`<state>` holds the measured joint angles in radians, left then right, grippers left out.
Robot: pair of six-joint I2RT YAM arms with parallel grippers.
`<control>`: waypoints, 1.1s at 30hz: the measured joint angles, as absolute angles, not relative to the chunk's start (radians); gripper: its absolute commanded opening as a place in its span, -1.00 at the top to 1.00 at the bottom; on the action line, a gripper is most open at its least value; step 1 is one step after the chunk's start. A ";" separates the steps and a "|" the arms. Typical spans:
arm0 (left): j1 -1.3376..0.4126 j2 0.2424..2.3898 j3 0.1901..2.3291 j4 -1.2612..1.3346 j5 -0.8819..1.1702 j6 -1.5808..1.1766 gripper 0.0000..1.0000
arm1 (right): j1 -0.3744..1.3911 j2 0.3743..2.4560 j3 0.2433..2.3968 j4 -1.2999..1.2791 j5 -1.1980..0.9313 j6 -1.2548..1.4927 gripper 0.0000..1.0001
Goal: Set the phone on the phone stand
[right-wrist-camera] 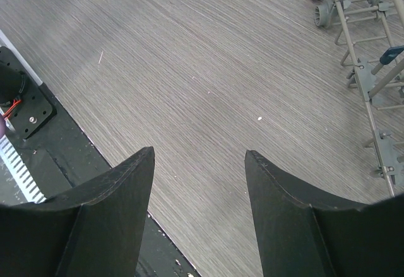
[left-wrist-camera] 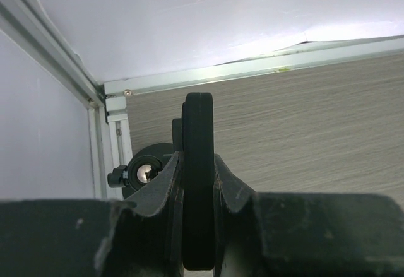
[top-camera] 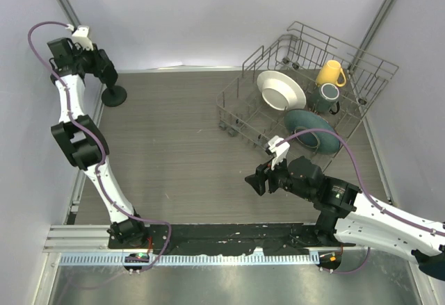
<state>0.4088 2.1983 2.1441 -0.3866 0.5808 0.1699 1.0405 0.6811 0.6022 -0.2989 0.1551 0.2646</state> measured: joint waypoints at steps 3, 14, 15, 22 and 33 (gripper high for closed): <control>0.403 2.198 2.141 -0.373 0.538 0.152 0.64 | 1.039 0.681 0.602 -0.299 0.151 0.265 -0.29; 0.398 2.198 2.141 -0.274 0.494 0.129 -0.99 | 1.038 0.672 0.602 -0.297 0.143 0.265 -0.28; 0.398 2.198 2.141 -0.272 0.491 0.124 -1.00 | 1.038 0.670 0.602 -0.296 0.142 0.265 -0.29; 0.398 2.147 2.069 -0.252 0.450 0.076 -0.99 | 1.038 0.638 0.602 -0.297 0.141 0.268 -0.29; 0.395 1.754 1.638 -0.150 0.211 -0.275 -1.00 | 1.038 0.615 0.609 -0.316 0.150 0.318 -0.34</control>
